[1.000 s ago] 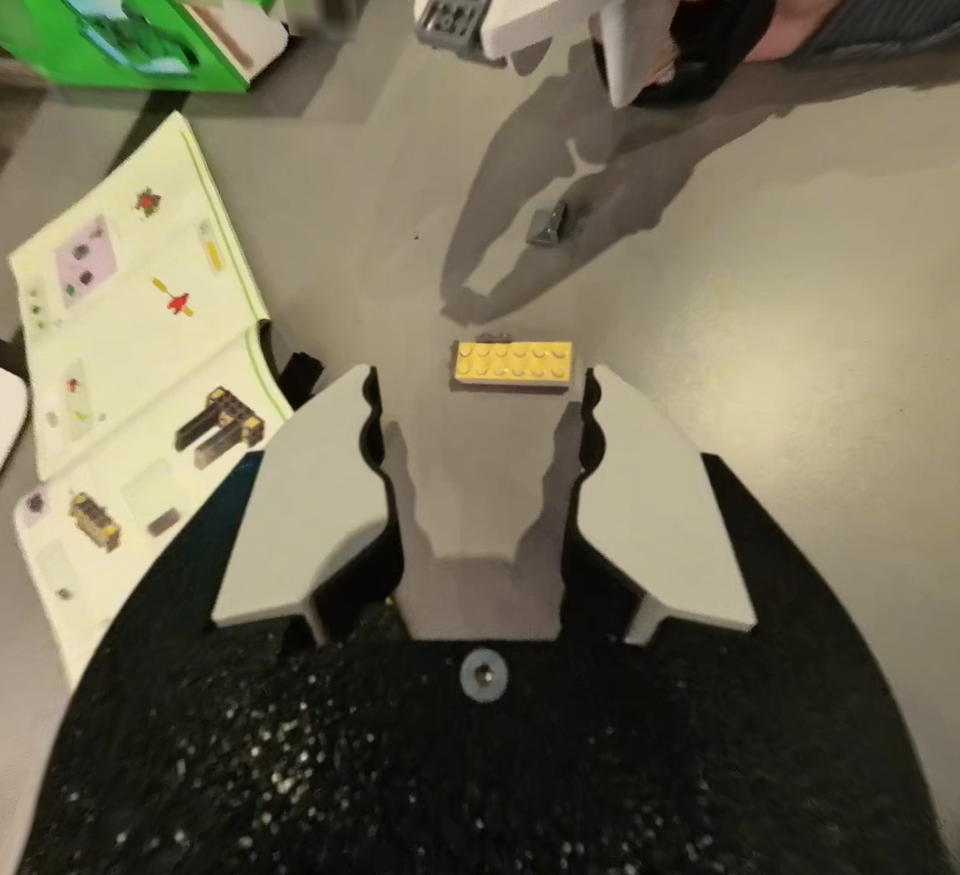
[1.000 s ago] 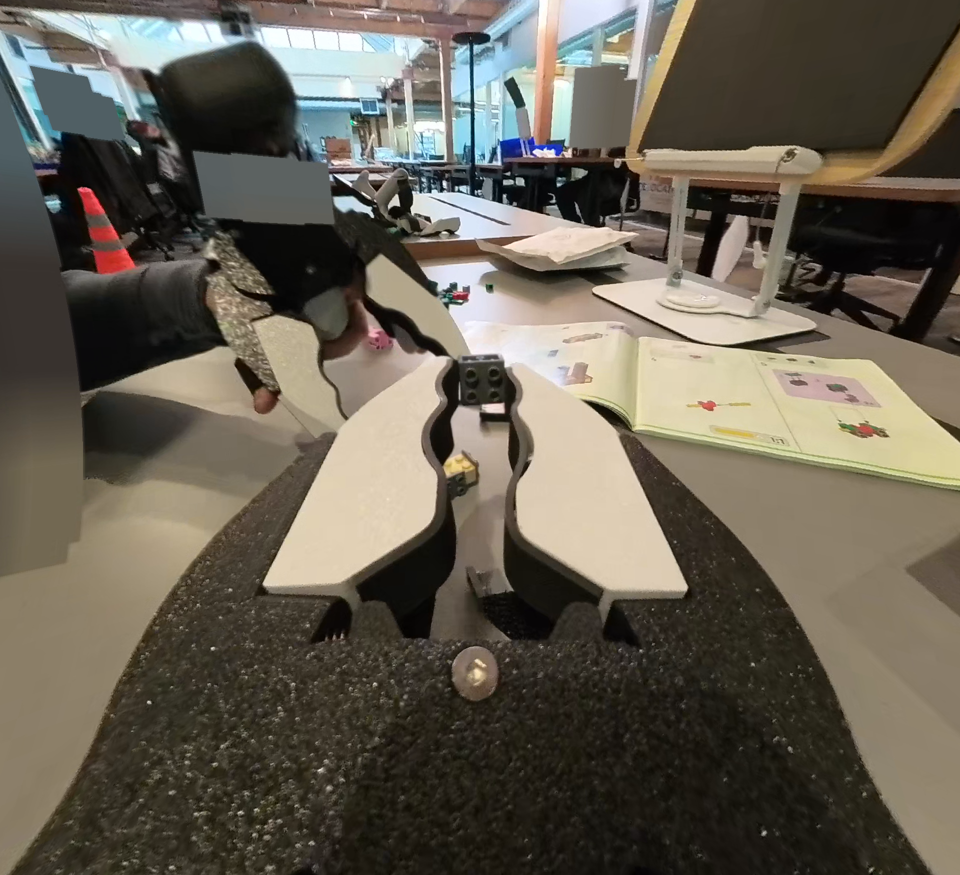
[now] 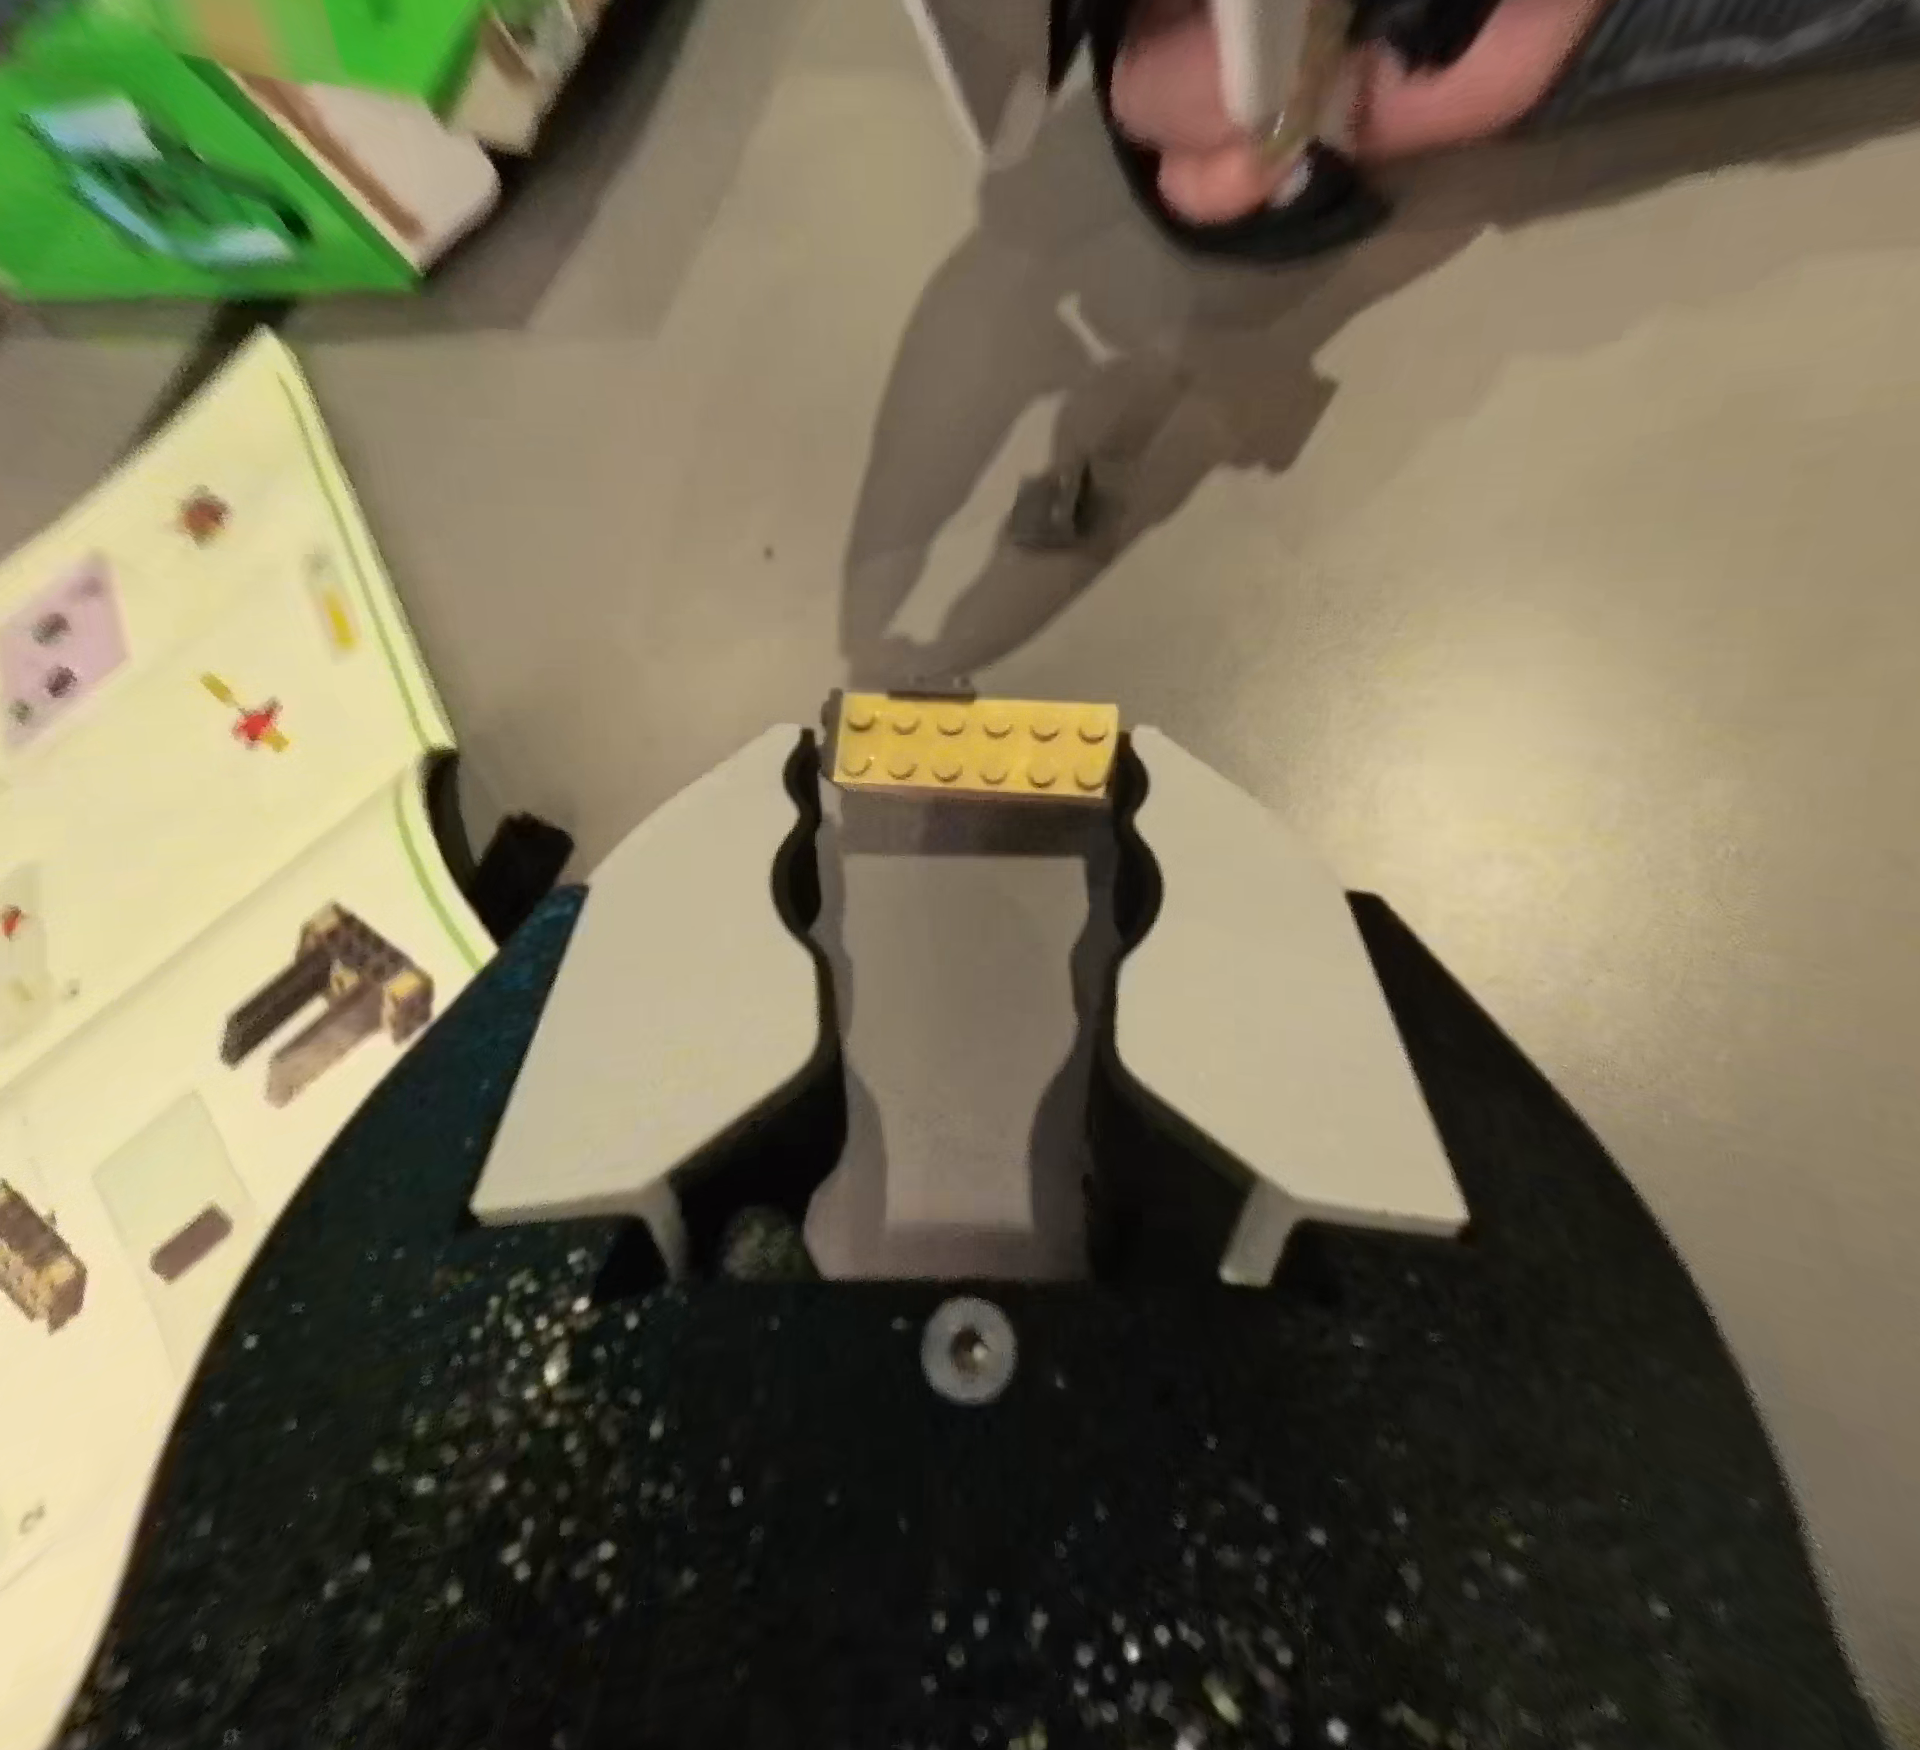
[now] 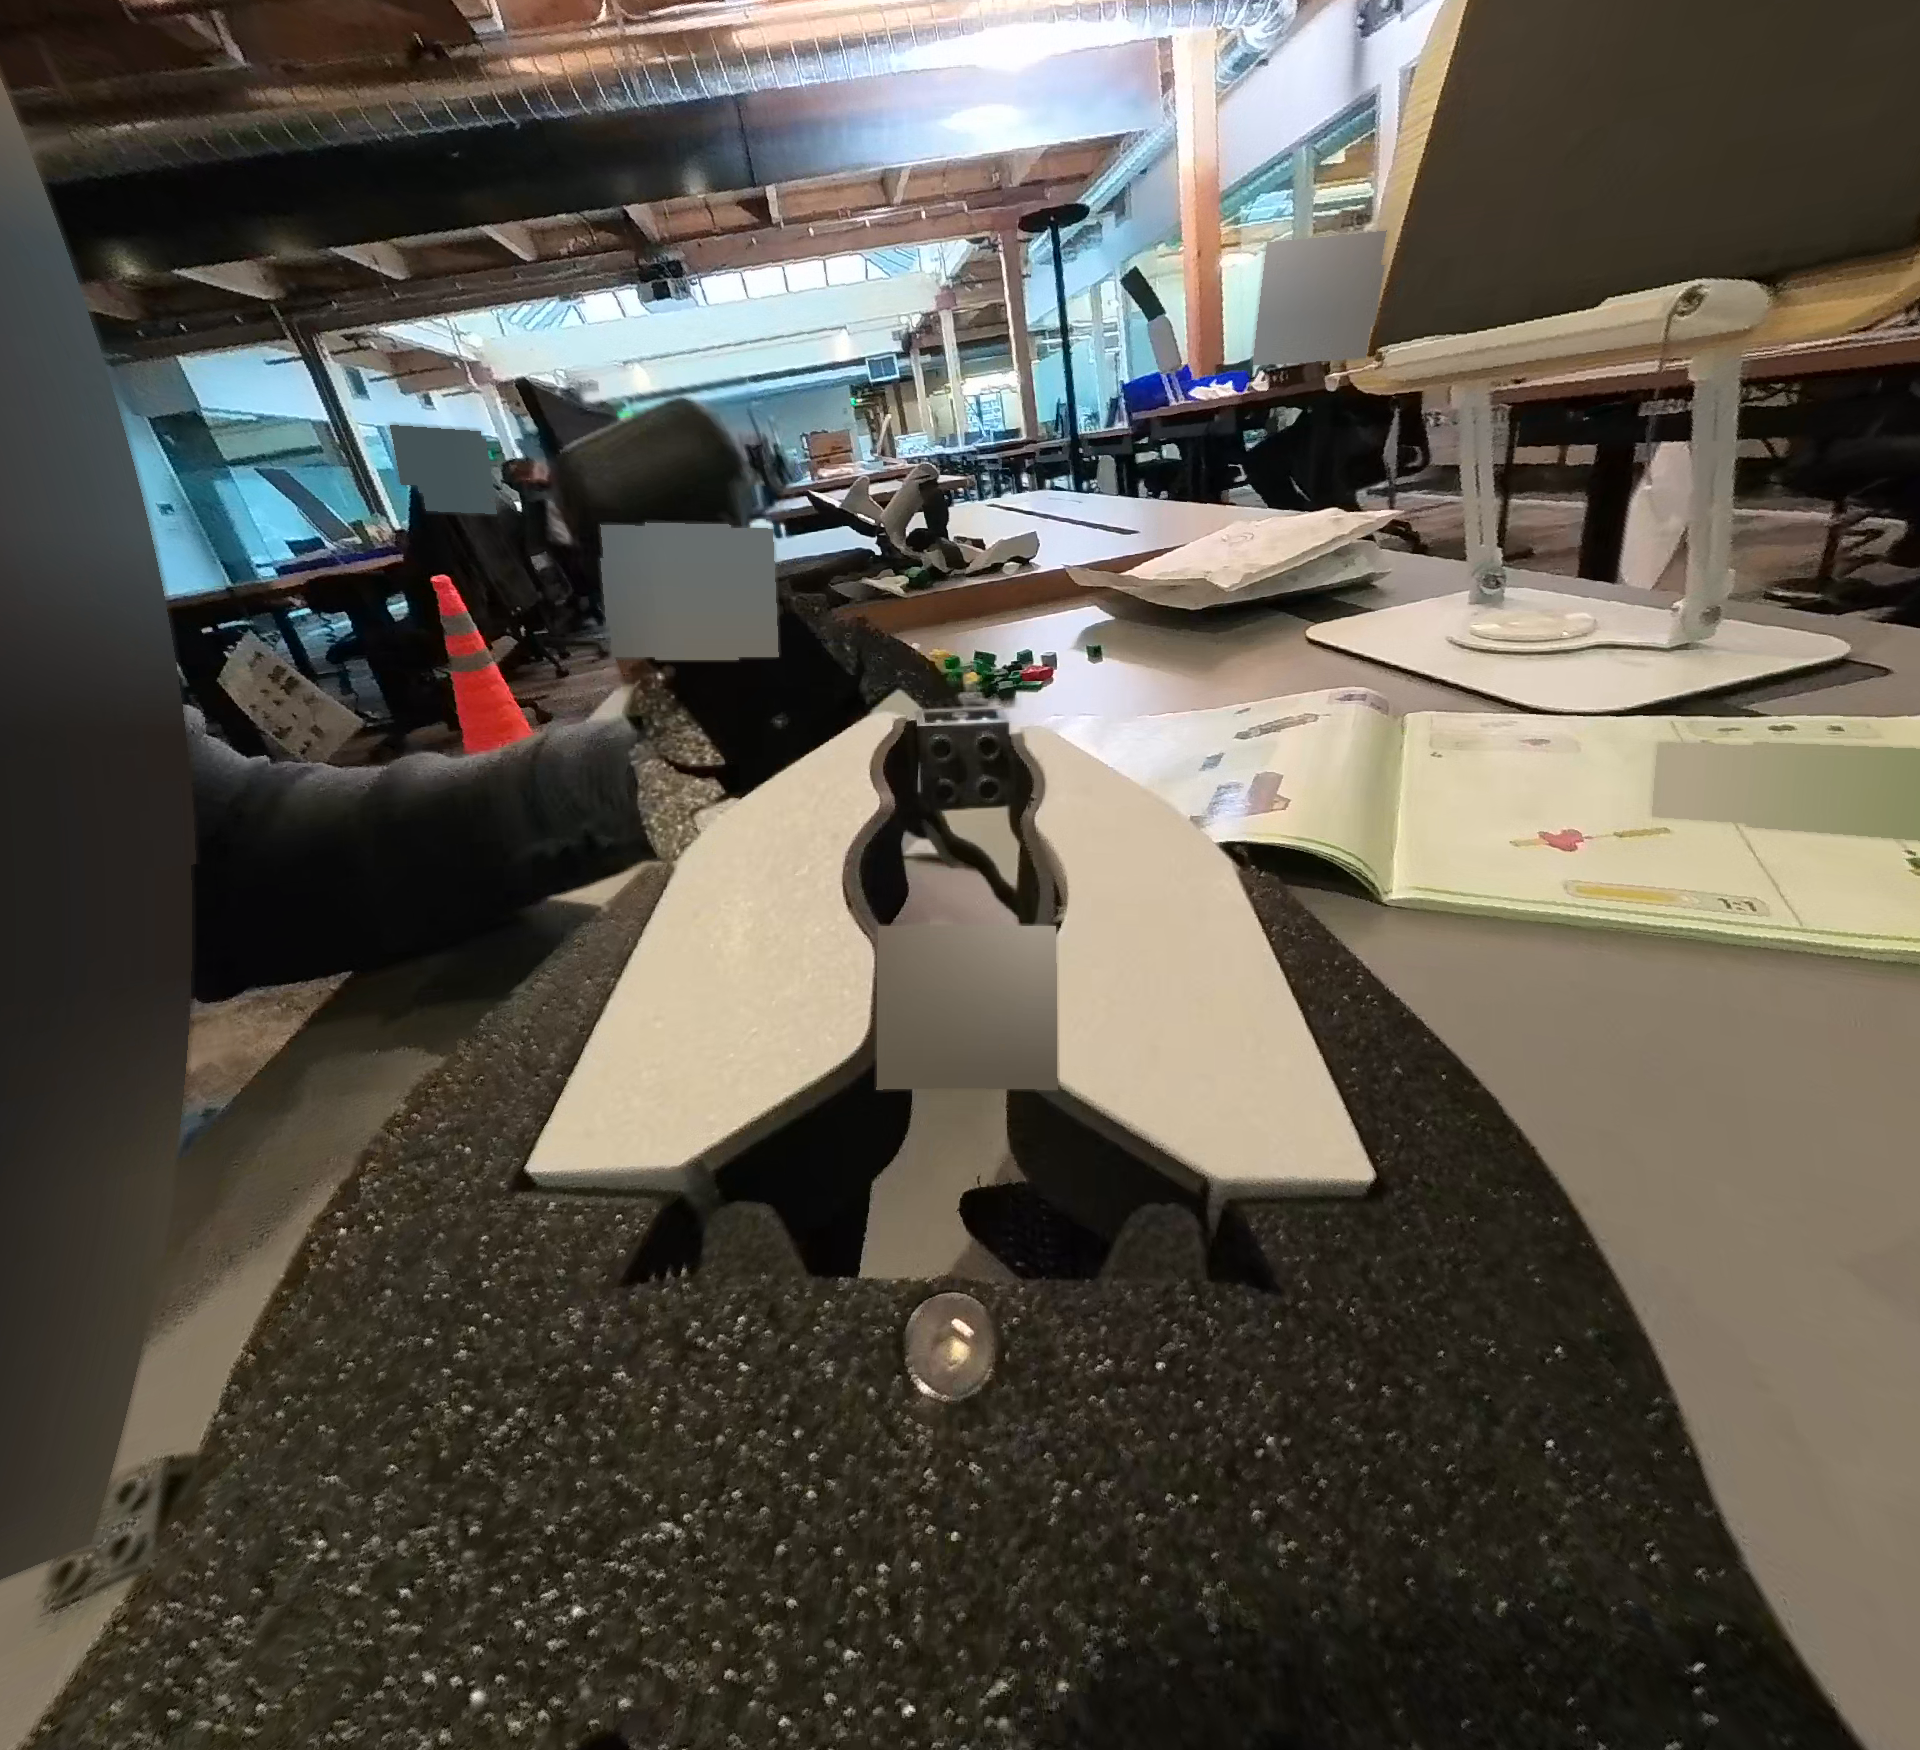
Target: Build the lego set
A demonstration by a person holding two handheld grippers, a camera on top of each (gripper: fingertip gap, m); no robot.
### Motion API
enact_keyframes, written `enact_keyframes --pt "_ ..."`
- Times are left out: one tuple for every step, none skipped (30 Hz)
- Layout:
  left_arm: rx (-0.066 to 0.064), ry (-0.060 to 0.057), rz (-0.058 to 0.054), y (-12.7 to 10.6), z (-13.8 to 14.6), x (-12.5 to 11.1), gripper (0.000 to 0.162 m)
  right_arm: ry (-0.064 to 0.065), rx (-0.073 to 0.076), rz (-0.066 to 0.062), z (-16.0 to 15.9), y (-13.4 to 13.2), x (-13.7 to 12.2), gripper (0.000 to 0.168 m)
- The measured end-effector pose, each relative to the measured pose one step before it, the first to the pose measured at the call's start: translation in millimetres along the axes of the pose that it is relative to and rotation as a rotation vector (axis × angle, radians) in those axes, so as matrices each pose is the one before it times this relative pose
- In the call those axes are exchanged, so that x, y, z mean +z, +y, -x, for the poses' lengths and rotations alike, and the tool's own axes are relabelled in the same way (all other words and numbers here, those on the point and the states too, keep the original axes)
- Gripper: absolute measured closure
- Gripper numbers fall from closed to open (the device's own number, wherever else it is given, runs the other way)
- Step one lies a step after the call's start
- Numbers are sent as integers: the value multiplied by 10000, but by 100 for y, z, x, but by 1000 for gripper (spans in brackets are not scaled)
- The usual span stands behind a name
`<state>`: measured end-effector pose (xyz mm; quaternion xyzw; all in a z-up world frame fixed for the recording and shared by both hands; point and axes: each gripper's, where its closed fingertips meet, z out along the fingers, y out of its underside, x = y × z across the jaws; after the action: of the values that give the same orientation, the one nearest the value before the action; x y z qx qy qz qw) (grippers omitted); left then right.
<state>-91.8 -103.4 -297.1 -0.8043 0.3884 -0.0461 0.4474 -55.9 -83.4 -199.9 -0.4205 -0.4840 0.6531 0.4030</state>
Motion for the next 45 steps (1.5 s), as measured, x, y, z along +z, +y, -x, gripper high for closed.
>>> enact_keyframes --pt "66 -25 -731 -896 -113 -248 108 -29 90 -34 -4 -30 -25 153" --pt "-11 17 -731 -944 -108 -297 108 -47 61 -31 48 -36 -9 153" --pt "-64 47 -715 -924 -55 -328 108 -64 79 -11 71 -15 16 153" --pt "-109 77 -752 -952 -67 -360 108 -93 125 3 97 20 29 153" --pt "-163 83 -811 -992 -73 -366 108 -146 181 7 146 46 52 153" --pt "-231 79 -832 -969 -46 -363 108 -174 219 -1 161 10 49 153" --pt "-276 43 -777 -878 0 -340 108 -178 229 -58 162 -59 47 153" --pt "-295 -7 -678 -748 114 -308 108 -213 254 -98 207 -97 38 153" --pt "-301 -9 -552 -605 132 -251 108 -231 290 -117 208 -119 11 153" --pt "-265 -9 -455 -522 151 -214 108 -206 299 -130 162 -143 3 153" --pt "-217 29 -386 -466 77 -178 108 -159 251 -139 101 -149 -25 153" --pt "-208 77 -318 -385 -18 -121 108 -97 152 -140 55 -170 -49 153" --pt "-197 92 -232 -277 -62 -69 108 -50 76 -102 34 -129 -58 153" --pt "-151 73 -169 -194 -63 -30 108 -14 53 -62 -13 -95 -52 153" --pt "-106 60 -117 -126 -58 -24 108 -10 30 -30 2 -32 -21 153" --pt "-90 43 -78 -90 -23 -7 108 -14 9 6 19 23 14 153" --pt "-86 27 -72 -73 0 -13 108 -4 -31 36 26 64 44 153" --pt "-90 19 -74 -89 22 -25 108 20 -63 70 26 107 86 153" --pt "-78 18 -56 -55 32 -25 108 10 -88 93 62 140 104 153" --pt "-58 4 -23 -28 44 -24 108 1 -105 106 96 168 136 153" --pt "-41 -4 -13 -21 46 -7 108 2 -113 112 100 181 148 153" --pt "-27 -7 -12 -9 32 -9 108 -5 -112 97 125 168 145 153" --pt "-18 0 -11 -18 15 -7 108 10 -84 94 73 152 140 153" --pt "-18 0 -9 -16 15 -8 108 6 -67 96 58 168 118 153" --pt "-24 -9 -9 -6 22 -10 108 0 -49 86 56 137 91 153" --pt "-28 -8 -10 -19 38 -15 108 2 -30 64 17 103 67 153" --pt "-24 -4 -9 -5 24 -3 108 2 -15 31 19 55 41 153" --pt "-12 -16 -5 -9 33 -4 108 1 -14 1 8 -1 10 153" --pt "3 -8 -2 -4 4 -5 108 14 -14 -18 -6 -36 -19 153" --pt "11 -3 6 10 -9 3 108 23 -16 -32 -18 -59 -31 153" --pt "13 -2 16 16 -1 19 108 28 -14 -36 -34 -58 -35 153" --pt "13 -5 23 30 -12 28 108 31 -12 -27 -38 -56 -30 153" --pt "12 -1 20 20 -10 9 108 22 -12 -20 -23 -42 -23 153" --pt "8 1 8 13 -10 9 108 21 -19 -10 -15 -22 -12 153" --pt "-3 0 0 1 5 7 108 23 -30 5 -11 -3 -4 153" --pt "-15 -1 -2 -3 19 0 108 17 -27 12 -2 10 13 153" --pt "-20 -2 0 -2 17 -1 108 6 -16 22 0 31 17 153" --pt "-18 2 3 12 13 -5 108 -1 -16 33 20 53 26 153" --pt "-12 1 5 8 5 10 108 2 -19 31 6 60 34 153" --pt "-5 1 2 1 9 -2 108 2 -13 32 10 48 22 153" --pt "-2 -1 2 3 7 6 108 -4 -8 29 6 51 27 153" --pt "-3 -3 1 3 9 6 108 -1 -9 19 2 33 12 153" --pt "-4 0 -1 -1 -2 1 108 4 -10 12 4 22 0 153" --pt "-5 0 -2 -3 10 1 108 -1 -4 8 7 13 -1 153" --pt "-7 2 0 -1 6 0 108 -2 -1 0 -7 -3 -4 153"
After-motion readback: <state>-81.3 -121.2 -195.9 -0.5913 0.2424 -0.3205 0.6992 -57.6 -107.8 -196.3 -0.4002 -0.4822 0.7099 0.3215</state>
